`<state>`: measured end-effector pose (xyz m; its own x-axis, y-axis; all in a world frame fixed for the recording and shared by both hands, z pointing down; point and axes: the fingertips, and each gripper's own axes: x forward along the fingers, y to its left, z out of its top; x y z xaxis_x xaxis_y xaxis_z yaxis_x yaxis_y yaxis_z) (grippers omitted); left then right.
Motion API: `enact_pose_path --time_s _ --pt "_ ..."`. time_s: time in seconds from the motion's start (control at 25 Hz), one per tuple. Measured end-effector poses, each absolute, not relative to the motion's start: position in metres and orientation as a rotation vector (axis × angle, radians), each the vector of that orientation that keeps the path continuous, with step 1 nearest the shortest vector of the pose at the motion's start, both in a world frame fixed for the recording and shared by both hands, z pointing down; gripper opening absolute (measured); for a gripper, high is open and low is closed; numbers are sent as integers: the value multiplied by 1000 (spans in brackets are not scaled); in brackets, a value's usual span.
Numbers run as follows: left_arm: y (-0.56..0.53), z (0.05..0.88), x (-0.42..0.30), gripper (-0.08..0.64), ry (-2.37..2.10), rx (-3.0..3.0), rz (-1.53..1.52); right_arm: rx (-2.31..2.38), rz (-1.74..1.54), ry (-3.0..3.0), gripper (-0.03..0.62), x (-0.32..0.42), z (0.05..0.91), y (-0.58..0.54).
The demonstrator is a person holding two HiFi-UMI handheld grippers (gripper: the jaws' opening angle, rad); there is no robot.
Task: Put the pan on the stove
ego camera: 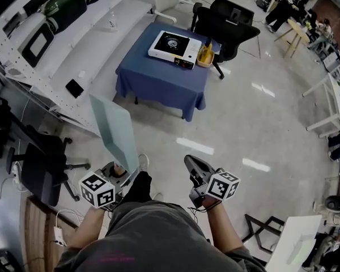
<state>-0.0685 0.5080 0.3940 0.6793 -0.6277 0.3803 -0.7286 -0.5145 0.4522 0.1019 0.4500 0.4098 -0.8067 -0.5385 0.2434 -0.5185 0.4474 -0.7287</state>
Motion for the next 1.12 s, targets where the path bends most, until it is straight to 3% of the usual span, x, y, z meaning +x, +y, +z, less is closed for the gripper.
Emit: enact_pose_path --time_s 1.12 --pt "300 407 -183 57 -946 2332 249 -1090 -1323 2663 3 -21 399 255"
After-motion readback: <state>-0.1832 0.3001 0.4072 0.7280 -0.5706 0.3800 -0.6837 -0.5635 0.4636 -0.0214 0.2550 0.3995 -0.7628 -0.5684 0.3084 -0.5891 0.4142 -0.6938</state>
